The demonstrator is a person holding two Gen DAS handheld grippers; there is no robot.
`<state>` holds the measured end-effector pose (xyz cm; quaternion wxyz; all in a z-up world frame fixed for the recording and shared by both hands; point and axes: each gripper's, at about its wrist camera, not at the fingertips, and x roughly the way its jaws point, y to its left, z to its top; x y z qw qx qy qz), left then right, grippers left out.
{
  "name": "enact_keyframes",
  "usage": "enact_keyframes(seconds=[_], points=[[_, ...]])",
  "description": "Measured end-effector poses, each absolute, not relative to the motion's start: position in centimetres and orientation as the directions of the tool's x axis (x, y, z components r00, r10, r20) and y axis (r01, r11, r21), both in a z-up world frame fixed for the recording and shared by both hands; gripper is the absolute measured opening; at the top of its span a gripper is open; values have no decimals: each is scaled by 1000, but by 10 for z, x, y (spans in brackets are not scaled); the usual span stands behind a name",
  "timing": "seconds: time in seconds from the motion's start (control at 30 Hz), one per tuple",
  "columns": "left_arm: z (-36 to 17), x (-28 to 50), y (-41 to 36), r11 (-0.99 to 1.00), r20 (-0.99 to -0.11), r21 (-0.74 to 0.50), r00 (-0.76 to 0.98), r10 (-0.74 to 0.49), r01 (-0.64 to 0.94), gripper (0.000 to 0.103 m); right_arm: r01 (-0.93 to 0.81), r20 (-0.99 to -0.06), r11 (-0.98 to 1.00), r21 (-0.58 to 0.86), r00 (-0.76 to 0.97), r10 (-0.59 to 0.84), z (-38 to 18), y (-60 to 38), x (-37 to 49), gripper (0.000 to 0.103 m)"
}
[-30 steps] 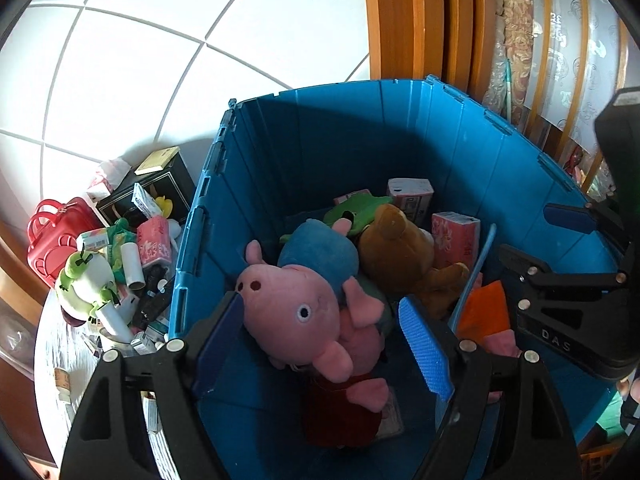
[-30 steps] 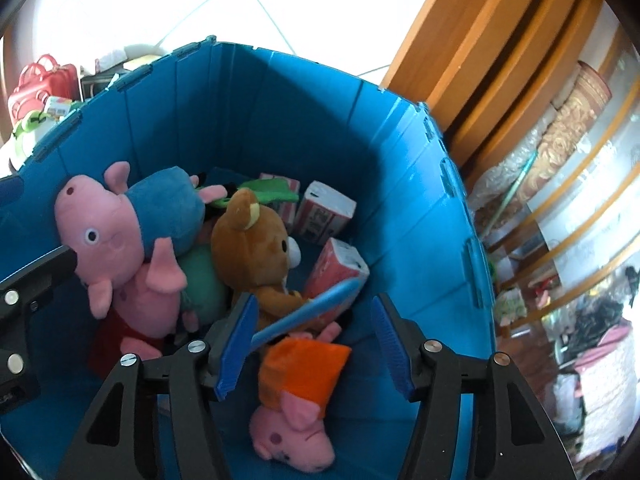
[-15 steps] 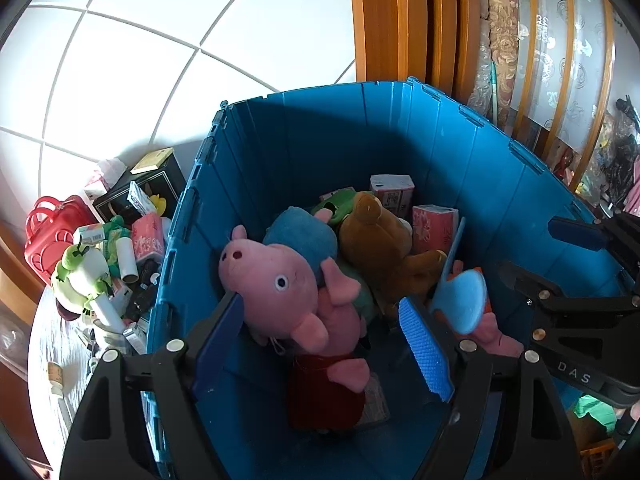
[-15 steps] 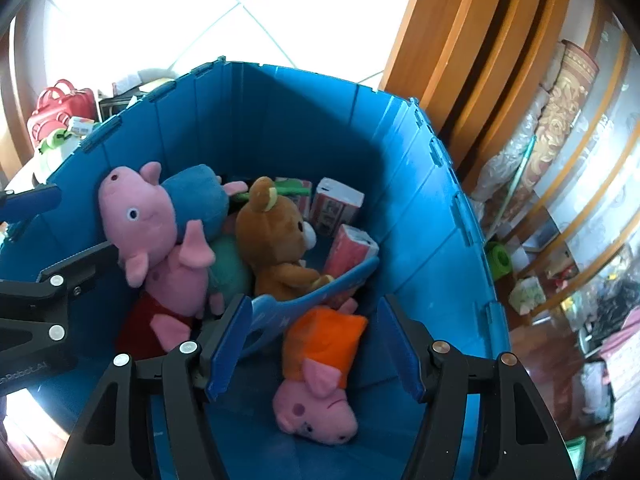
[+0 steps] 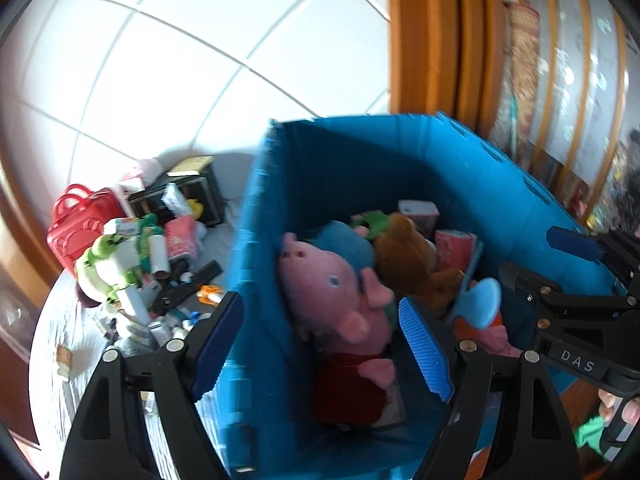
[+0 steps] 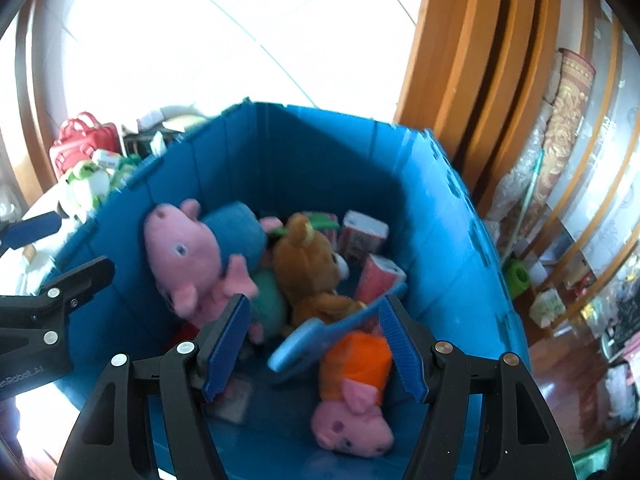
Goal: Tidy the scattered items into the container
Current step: 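Move both grippers out of the crate back toward the pile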
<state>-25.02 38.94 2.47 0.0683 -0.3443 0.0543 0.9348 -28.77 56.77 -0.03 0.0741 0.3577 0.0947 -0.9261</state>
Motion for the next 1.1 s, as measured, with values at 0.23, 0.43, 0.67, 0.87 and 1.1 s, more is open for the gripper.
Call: enact_keyframes(seconds=[0.23, 0.43, 0.67, 0.87, 1.1], points=[[37, -233, 301, -998, -598, 47, -799, -61, 41, 80, 349, -601, -935, -65, -761, -243, 20, 498, -283, 68], [32, -220, 211, -982, -598, 15, -785, -162, 191, 85, 472, -578, -880, -53, -733, -358, 31, 411, -279, 68], [9, -213, 89, -961, -626, -13, -752, -208, 276, 85, 554, -568, -830, -62, -704, -427, 28, 296, -264, 69], [-33, -222, -24, -951, -683, 50, -685, -254, 304, 85, 549, -625, -836, 12, -648, -435, -16, 196, -267, 69], [-109, -245, -148, -949, -770, 100, -581, -264, 300, 85, 490, -751, -867, 89, -538, -382, -110, 96, -285, 69]])
